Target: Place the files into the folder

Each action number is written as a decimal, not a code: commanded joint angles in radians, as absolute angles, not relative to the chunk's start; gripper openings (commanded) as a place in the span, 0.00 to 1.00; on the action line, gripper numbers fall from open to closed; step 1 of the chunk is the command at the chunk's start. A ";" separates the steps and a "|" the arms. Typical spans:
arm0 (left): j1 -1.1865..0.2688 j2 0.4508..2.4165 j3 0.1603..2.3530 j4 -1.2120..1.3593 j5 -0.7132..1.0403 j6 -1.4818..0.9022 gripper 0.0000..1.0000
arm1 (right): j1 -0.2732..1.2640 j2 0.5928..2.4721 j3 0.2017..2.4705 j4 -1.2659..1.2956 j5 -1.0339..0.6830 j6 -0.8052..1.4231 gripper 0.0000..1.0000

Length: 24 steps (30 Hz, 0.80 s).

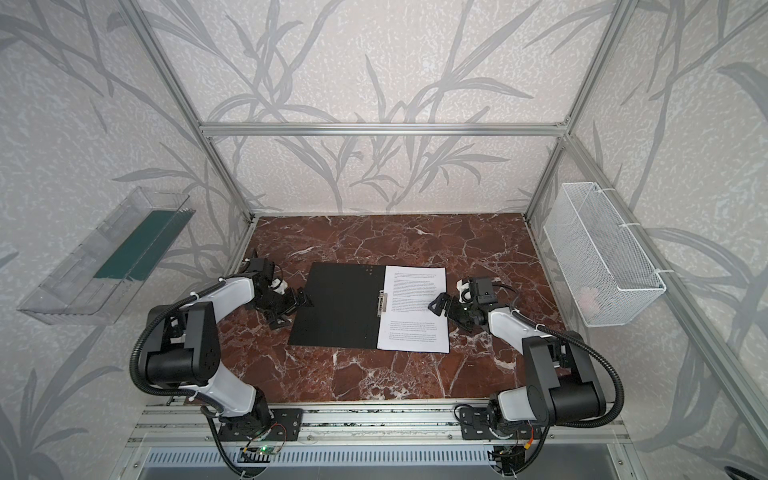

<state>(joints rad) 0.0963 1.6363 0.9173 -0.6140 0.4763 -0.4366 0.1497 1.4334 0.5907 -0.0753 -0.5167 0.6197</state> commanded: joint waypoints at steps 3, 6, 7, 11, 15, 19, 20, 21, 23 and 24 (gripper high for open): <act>0.055 1.682 0.857 -0.555 0.607 -0.429 0.96 | 0.159 1.482 0.572 -0.106 -0.534 0.621 1.00; 0.021 1.664 0.815 -0.477 0.680 -0.463 0.96 | 0.171 1.493 0.577 -0.104 -0.533 0.620 1.00; 0.006 1.667 0.814 -0.470 0.691 -0.463 0.96 | 0.176 1.499 0.579 -0.104 -0.538 0.620 1.00; -0.032 1.667 0.800 -0.388 0.774 -0.498 0.96 | 0.190 1.515 0.587 -0.099 -0.548 0.618 1.00; -0.062 1.592 0.774 -0.278 0.854 -0.544 0.96 | 0.192 1.520 0.589 -0.096 -0.551 0.618 1.00; -0.074 1.509 0.740 -0.196 0.892 -0.592 0.96 | 0.193 1.519 0.590 -0.099 -0.551 0.617 1.00; -0.080 1.497 0.735 -0.184 0.901 -0.600 0.96 | 0.192 1.517 0.592 -0.101 -0.550 0.615 1.00; -0.089 1.482 0.731 -0.166 0.910 -0.614 0.95 | 0.193 1.514 0.591 -0.101 -0.547 0.615 0.99; -0.111 1.447 0.733 -0.152 0.917 -0.626 0.95 | 0.193 1.515 0.591 -0.102 -0.540 0.612 0.99; -0.120 1.425 0.732 -0.142 0.920 -0.640 0.95 | 0.193 1.518 0.593 -0.104 -0.540 0.612 0.99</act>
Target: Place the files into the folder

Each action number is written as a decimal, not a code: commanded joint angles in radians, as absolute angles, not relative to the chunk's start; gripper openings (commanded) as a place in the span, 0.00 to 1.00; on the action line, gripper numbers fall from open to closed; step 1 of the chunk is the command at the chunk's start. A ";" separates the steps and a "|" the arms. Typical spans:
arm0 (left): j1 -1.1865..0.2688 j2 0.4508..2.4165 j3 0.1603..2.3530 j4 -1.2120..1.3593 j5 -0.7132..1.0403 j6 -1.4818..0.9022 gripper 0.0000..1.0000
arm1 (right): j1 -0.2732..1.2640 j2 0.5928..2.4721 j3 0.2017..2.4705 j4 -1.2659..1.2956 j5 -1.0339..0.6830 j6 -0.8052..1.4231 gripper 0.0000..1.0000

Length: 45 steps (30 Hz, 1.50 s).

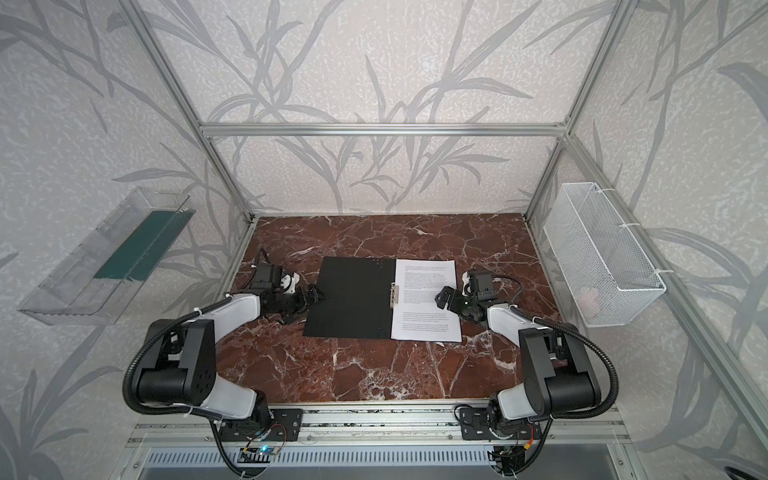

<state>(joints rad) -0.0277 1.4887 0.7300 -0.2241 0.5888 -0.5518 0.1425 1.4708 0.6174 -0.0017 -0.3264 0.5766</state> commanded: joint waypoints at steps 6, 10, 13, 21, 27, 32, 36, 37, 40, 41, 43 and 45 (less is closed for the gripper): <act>-0.167 1.298 0.754 -0.173 0.871 -0.678 0.95 | 0.192 1.524 0.598 -0.108 -0.538 0.608 0.99; -0.192 1.237 0.776 -0.198 0.833 -0.685 0.95 | 0.189 1.509 0.601 -0.121 -0.532 0.606 0.99; -0.191 1.194 0.792 -0.325 0.697 -0.653 0.96 | 0.188 1.434 0.617 -0.207 -0.432 0.569 0.99; -0.191 1.088 0.788 -0.488 0.438 -0.611 0.96 | 0.522 1.193 0.782 -0.478 0.085 0.526 0.92; -0.191 0.934 0.743 -0.472 0.454 -0.636 0.98 | 0.634 1.442 1.040 -0.534 0.061 0.575 0.65; -0.191 0.842 0.712 -0.511 0.395 -0.651 0.98 | 0.733 1.688 1.264 -0.570 0.103 0.627 0.58; -0.191 0.777 0.665 -0.493 0.345 -0.677 0.98 | 0.778 1.885 1.452 -0.629 0.124 0.708 0.53; -0.190 0.768 0.659 -0.495 0.332 -0.681 0.98 | 0.787 1.922 1.489 -0.642 0.138 0.726 0.52; -0.190 0.744 0.636 -0.478 0.338 -0.696 0.98 | 0.801 2.023 1.591 -0.681 0.148 0.765 0.50; -0.190 0.740 0.630 -0.470 0.345 -0.701 0.98 | 0.805 2.052 1.623 -0.698 0.149 0.771 0.48; -0.191 0.734 0.620 -0.455 0.360 -0.703 0.98 | 0.808 2.113 1.706 -0.770 0.191 0.794 0.43; -0.190 0.730 0.620 -0.457 0.375 -0.698 0.98 | 0.810 2.145 1.740 -0.789 0.205 0.805 0.42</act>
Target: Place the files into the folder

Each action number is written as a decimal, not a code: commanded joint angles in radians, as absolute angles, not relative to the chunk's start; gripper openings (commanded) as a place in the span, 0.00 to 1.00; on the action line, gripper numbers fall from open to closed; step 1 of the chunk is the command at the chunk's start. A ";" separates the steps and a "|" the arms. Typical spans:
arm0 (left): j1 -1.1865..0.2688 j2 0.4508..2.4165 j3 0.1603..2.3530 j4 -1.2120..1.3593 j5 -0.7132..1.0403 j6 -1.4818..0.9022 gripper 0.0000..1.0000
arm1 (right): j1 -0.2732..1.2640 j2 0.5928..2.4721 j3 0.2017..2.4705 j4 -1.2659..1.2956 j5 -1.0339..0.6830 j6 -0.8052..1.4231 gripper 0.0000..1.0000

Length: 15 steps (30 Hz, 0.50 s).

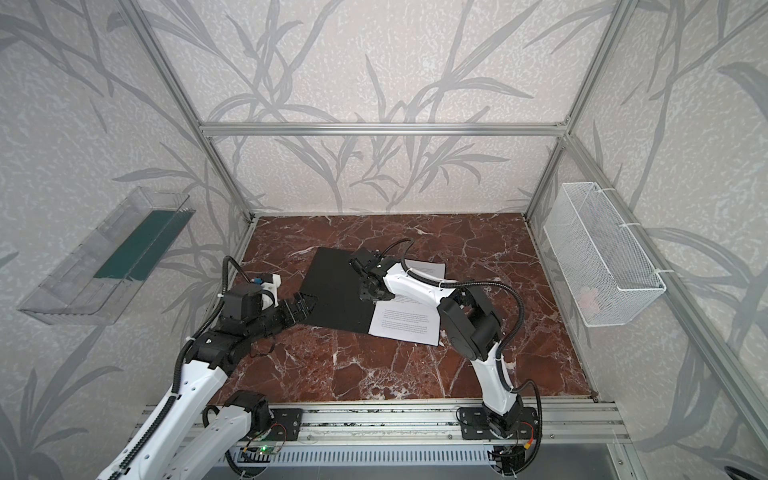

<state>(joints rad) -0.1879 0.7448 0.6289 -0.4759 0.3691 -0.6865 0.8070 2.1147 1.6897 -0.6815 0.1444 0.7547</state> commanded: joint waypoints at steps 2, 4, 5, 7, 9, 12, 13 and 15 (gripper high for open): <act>-0.190 0.723 0.611 -0.442 0.387 -0.702 0.98 | 0.810 2.172 1.763 -0.786 0.198 0.803 0.42; -0.190 0.718 0.603 -0.430 0.385 -0.701 0.98 | 0.810 2.210 1.810 -0.814 0.196 0.804 0.39; -0.190 0.718 0.602 -0.428 0.384 -0.700 0.98 | 0.810 2.224 1.825 -0.823 0.196 0.806 0.37; -0.190 0.719 0.601 -0.423 0.389 -0.693 0.98 | 0.810 2.247 1.849 -0.835 0.203 0.811 0.36; -0.191 0.719 0.598 -0.416 0.395 -0.690 0.98 | 0.810 2.260 1.864 -0.830 0.205 0.811 0.33; -0.190 0.721 0.588 -0.408 0.404 -0.692 0.98 | 0.808 2.294 1.912 -0.866 0.226 0.817 0.29; -0.191 0.720 0.588 -0.407 0.412 -0.692 0.98 | 0.808 2.307 1.928 -0.879 0.231 0.820 0.28; -0.190 0.714 0.585 -0.410 0.415 -0.690 0.98 | 0.807 2.324 1.944 -0.879 0.223 0.816 0.28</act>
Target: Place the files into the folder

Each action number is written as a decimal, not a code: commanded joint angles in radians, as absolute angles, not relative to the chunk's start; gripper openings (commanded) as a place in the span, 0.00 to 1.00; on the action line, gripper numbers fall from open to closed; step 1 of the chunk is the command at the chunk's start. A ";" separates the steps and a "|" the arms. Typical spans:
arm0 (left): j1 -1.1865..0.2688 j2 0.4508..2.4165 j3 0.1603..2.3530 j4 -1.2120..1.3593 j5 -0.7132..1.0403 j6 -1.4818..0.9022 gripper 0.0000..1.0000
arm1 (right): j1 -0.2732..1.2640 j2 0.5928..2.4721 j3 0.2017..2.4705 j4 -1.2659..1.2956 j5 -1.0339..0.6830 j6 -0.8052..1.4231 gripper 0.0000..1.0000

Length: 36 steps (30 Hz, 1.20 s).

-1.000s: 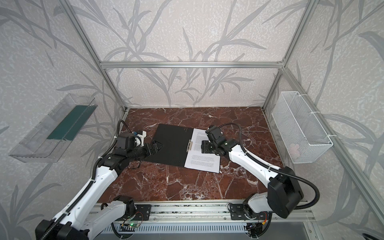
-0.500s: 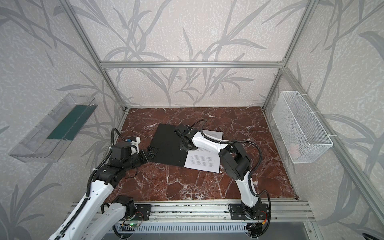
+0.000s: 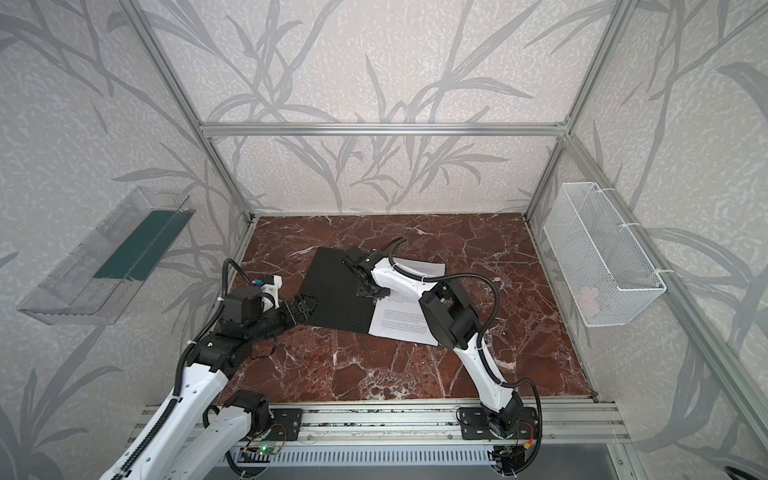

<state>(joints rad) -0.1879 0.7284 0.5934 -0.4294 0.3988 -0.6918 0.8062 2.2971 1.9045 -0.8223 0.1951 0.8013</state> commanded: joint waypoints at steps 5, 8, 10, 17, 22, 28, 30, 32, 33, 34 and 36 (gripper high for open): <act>-0.190 0.699 0.571 -0.410 0.411 -0.694 0.98 | 0.805 2.360 1.983 -0.899 0.227 0.818 0.21; -0.191 0.690 0.573 -0.421 0.400 -0.695 0.98 | 0.801 2.368 1.982 -0.910 0.228 0.831 0.17; -0.191 0.676 0.575 -0.431 0.378 -0.695 0.98 | 0.801 2.364 1.972 -0.902 0.235 0.832 0.17; -0.190 0.646 0.569 -0.449 0.339 -0.710 0.98 | 0.783 2.376 1.954 -0.882 0.194 0.836 0.13; -0.191 0.635 0.523 -0.416 0.349 -0.760 0.99 | 0.763 2.338 1.903 -0.836 0.162 0.842 0.05; -0.191 0.560 0.414 -0.345 0.370 -0.853 0.99 | 0.731 2.201 1.822 -0.786 0.115 0.843 0.00; -0.191 0.537 0.349 -0.261 0.424 -0.914 0.99 | 0.717 2.156 1.800 -0.776 0.094 0.849 0.00; -0.193 0.518 0.287 -0.196 0.466 -0.983 0.99 | 0.700 2.116 1.780 -0.774 0.073 0.865 0.00; -0.196 0.507 0.253 -0.176 0.472 -1.020 0.99 | 0.690 2.097 1.765 -0.765 0.055 0.879 0.00; -0.204 0.493 0.212 -0.137 0.466 -1.061 0.99 | 0.678 2.074 1.742 -0.745 0.037 0.894 0.00; -0.226 0.458 0.137 -0.075 0.427 -1.124 0.99 | 0.655 2.030 1.692 -0.697 0.003 0.923 0.00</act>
